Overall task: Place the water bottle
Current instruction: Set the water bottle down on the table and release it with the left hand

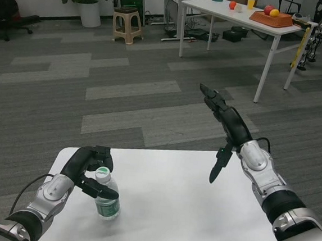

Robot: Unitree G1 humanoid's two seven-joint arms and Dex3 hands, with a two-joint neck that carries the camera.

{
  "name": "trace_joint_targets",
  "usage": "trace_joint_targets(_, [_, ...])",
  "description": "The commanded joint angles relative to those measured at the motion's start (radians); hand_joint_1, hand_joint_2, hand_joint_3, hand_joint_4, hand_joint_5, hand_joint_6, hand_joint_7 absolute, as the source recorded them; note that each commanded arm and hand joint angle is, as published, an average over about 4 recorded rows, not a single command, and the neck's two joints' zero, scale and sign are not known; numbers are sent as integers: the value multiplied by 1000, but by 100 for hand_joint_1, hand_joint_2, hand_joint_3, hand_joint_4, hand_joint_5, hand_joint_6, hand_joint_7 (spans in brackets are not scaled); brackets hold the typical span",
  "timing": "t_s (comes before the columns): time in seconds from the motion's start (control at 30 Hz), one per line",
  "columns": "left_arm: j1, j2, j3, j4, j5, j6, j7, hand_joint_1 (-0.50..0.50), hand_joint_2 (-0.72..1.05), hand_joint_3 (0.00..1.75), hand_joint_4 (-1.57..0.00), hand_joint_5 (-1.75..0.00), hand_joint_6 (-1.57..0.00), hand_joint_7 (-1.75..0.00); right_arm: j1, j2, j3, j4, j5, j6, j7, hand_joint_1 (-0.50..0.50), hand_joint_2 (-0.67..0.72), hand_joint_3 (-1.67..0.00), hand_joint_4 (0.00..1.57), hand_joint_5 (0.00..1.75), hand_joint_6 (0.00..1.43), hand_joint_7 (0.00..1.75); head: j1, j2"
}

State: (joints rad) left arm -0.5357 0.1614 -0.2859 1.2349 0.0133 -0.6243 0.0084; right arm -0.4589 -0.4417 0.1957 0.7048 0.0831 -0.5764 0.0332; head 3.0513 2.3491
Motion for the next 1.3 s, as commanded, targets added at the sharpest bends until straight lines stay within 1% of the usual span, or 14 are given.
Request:
trace_joint_targets(0.03, [-13, -1, -3, 44, 12, -9, 10, -2, 43, 26, -151, -175, -124, -171, -12, 6, -1, 2, 4, -5, -7, -46, 65, 0, 0, 0, 0, 0, -2, 1])
trace_joint_targets(0.2, [-17, -6, -3, 63, -3, -8, 6, -10, 54, 26, -145, -175, -115, -169, -12, 4, -2, -1, 4, -5, -7, -46, 66, 0, 0, 0, 0, 0, -2, 4])
trace_joint_targets(0.27, [-17, -6, -3, 63, -21, 2, -10, -19, 52, 26, -127, -175, -85, -157, -12, 4, -2, -1, 4, -5, -8, -46, 66, 0, 0, 0, 0, 0, -1, 6])
trace_joint_targets(0.33, [-18, -6, -3, 63, -55, 37, -54, -26, 47, 26, -99, -175, -45, -140, -12, 4, -2, -2, 4, -5, -9, -46, 66, 0, 0, 0, 0, 0, -2, 5])
trace_joint_targets(0.4, [-21, -6, -4, 63, -109, 75, -109, -32, 38, 28, -55, -175, -16, -113, -12, 4, -2, -3, 4, -5, -8, -46, 66, 0, 0, 0, 0, 0, -1, 5])
trace_joint_targets(0.43, [-22, -6, -9, 63, -133, 85, -130, -34, 36, 31, -36, -175, -9, -103, -12, 4, -2, -4, 4, -5, -7, -46, 66, 0, 0, 0, 0, 0, -1, 4])
trace_joint_targets(0.47, [-23, -6, -14, 63, -158, 95, -151, -38, 34, 33, -15, -175, -1, -82, -12, 4, -2, -5, 4, -5, -7, -46, 66, 0, 0, 0, 0, 0, -1, 4])
trace_joint_targets(0.5, [-23, -6, -18, 63, -167, 98, -160, -41, 34, 35, -6, -175, 0, -70, -12, 4, -2, -5, 4, -5, -7, -46, 66, 0, 0, 0, 0, 0, -1, 4])
trace_joint_targets(0.57, [-23, -5, -36, 62, -196, 107, -186, -44, 34, 35, 0, -175, 0, -38, -12, 4, -2, -6, 4, -5, -8, -46, 66, 0, 0, 0, 0, 0, 1, 5])
trace_joint_targets(0.7, [-29, 0, -81, 61, -253, 127, -229, -46, 34, 35, 0, -175, 0, -17, -11, 3, -2, -9, 4, -5, -8, -46, 66, 0, 0, 0, 0, 0, 0, 8])
trace_joint_targets(0.93, [-29, 0, -89, 61, -272, 127, -259, -48, 16, 24, 0, -175, 0, 0, -7, 3, -2, -16, 4, -5, -9, -46, 65, 0, 0, 0, 0, 0, 2, 7])
trace_joint_targets(1.03, [-29, 1, -97, 60, -289, 127, -275, -48, -2, 11, 0, -175, 0, 0, -6, 3, -2, -18, 4, -5, -9, -46, 63, 0, 0, 0, 0, 0, 4, 8])
trace_joint_targets(1.17, [-29, 3, -111, 51, -315, 127, -291, -48, -30, 9, 0, -175, 0, 0, -5, 3, -3, -19, 4, -5, -9, -46, 66, 0, 0, 0, 0, 0, 3, 8])
trace_joint_targets(1.3, [-27, 10, -118, 37, -335, 127, -304, -48, -37, 9, 0, -175, 0, 0, -4, 3, -4, -19, 4, -5, -9, -46, 66, 0, 0, 0, 0, 0, 3, 8])
